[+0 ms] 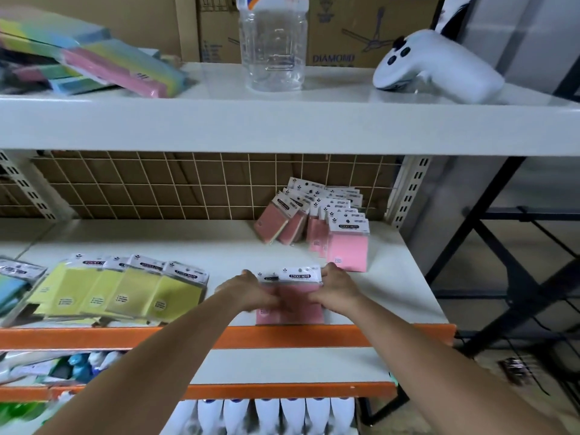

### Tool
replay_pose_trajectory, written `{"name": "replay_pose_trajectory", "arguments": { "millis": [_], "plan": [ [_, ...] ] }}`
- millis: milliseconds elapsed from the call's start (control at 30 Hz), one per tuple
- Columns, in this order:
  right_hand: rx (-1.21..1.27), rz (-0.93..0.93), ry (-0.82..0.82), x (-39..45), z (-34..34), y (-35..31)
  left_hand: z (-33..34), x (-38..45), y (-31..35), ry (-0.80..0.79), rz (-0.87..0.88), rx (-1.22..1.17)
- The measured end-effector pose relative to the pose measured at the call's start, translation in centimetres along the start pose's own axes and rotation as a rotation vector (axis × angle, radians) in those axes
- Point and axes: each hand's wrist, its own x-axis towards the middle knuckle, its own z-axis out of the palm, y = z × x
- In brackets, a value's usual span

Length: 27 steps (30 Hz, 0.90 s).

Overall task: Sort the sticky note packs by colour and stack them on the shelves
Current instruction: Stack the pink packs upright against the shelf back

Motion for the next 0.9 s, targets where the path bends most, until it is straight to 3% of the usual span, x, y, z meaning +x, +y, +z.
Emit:
{"name": "replay_pose_trajectory", "arguments": {
  "millis": [167, 267, 400, 567, 900],
  "plan": [
    [-0.013, 0.007, 0.225, 0.5, -2.6, 0.9, -0.6, 0.3, 1.8, 0.281, 0.067, 0.016],
    [0.051, 0.053, 0.368, 1.6, -4.5, 1.6, -0.6, 1.2, 3.1, 0.356, 0.151, -0.013],
    [0.128, 0.124, 0.437, 2.8, -6.1, 2.1, -0.6, 2.7, 4.7, 0.301, 0.272, -0.230],
    [0.342, 0.183, 0.325, 4.5, -6.2, 2.4, -0.4, 4.0, 7.9, 0.160, 0.346, -0.481],
    [0.453, 0.170, 0.308, 7.1, -6.0, 3.4, 0.2, 7.5, 11.9, 0.160, 0.241, -0.450]
  ]
}}
